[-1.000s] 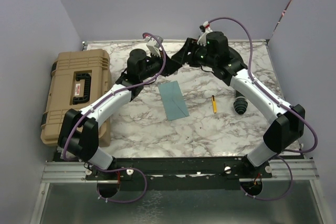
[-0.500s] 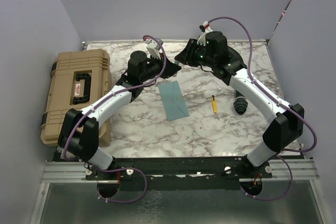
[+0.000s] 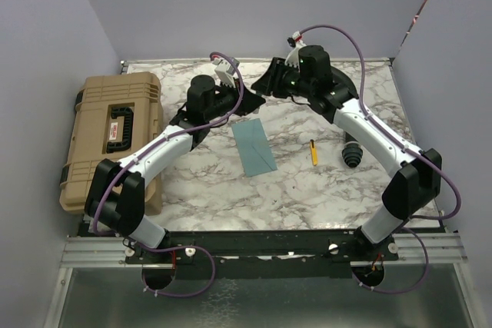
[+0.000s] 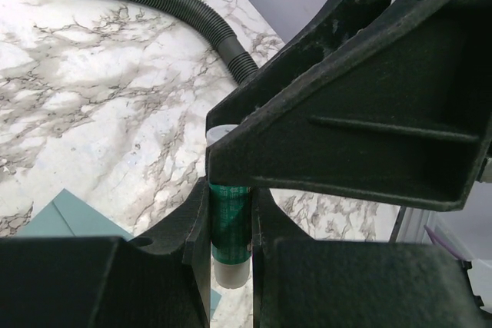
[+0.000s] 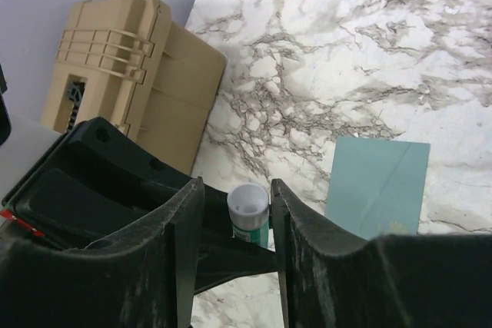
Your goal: Place the letter into the envelope and seal it
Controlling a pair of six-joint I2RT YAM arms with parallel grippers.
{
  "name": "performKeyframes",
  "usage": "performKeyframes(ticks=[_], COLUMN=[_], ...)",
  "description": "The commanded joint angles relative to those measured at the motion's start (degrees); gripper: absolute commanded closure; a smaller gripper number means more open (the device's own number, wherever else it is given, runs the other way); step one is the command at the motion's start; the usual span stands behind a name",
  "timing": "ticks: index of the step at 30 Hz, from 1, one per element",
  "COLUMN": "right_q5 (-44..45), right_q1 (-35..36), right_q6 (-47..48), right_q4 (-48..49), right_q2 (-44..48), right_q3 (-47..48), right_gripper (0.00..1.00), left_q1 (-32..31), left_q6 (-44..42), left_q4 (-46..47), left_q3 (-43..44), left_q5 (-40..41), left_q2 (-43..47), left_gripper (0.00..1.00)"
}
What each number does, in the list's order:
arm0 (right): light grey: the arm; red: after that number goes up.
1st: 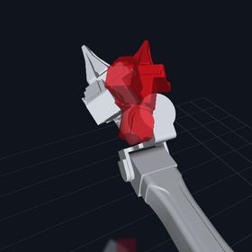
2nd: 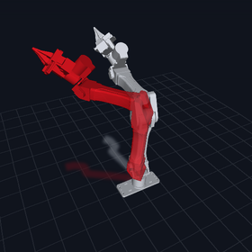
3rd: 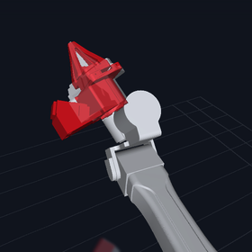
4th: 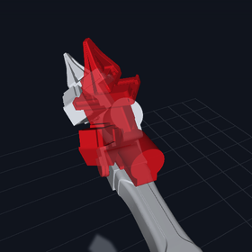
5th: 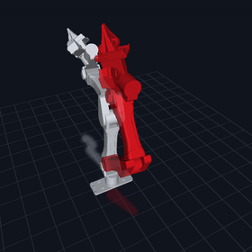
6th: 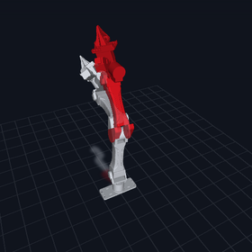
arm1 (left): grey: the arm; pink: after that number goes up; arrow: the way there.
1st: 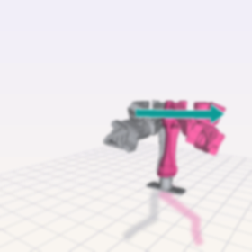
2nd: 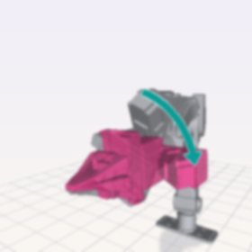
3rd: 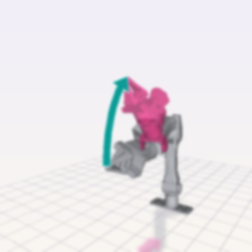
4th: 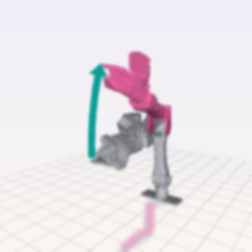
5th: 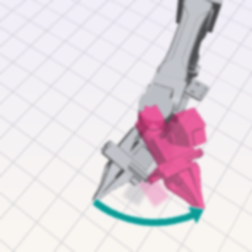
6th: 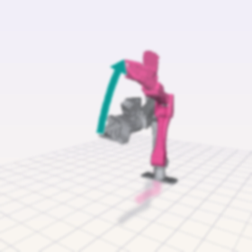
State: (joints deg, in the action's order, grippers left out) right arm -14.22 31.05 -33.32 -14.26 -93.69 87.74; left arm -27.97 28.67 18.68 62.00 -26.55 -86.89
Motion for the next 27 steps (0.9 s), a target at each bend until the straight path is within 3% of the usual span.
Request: performKeyframes(ticks=[1, 8, 12, 17, 21, 24, 26, 27], right_q5=[-2.9, -3.1, -14.3, -47.3, -60.2, -62.9, -56.3, -50.5], right_q1=[0.2, -0.2, -4.1, -9.8, -10.0, -10.1, -10.1, -10.0], right_q6=[0.3, 0.6, 3.2, 0.2, -1.3, -6.0, -2.1, 1.2], right_q4=[-1.3, -0.4, 7.8, 38.5, 42.9, 48.8, 39.8, 31.3], right_q2=[-1.6, -0.4, 2.7, 6.7, 6.3, 6.4, 6.6, 6.5], right_q3=[1.4, 0.3, -5.4, -16.5, -15.5, -16.7, -15.2, -13.0], right_gripper=[0.60, 0.99, 1.00, 0.99, 0.99, 0.99, 0.97, 0.85], left_q1=[0.0, 0.2, 1.2, 1.2, 1.1, 0.9, 0.9, 1.0], left_q6=[-0.1, 0.4, 3.4, 8.1, 14.1, 14.2, 14.3, 14.4], left_q4=[1.6, 1.5, 3.0, 8.3, 16.7, 17.1, 17.3, 17.3], left_q3=[0.1, -0.1, 0.4, 1.5, 1.6, 3.0, 3.5, 3.4], left_q5=[-1.7, -3.2, -11.9, -28.3, -34.7, -35.4, -33.9, -32.3], left_q2=[0.8, 1.3, 1.6, 1.0, 1.0, 0.7, 0.3, 0.2], left_gripper=[1.00, 1.00, 1.00, 1.00, 1.00, 1.00, 1.00, 1.00])
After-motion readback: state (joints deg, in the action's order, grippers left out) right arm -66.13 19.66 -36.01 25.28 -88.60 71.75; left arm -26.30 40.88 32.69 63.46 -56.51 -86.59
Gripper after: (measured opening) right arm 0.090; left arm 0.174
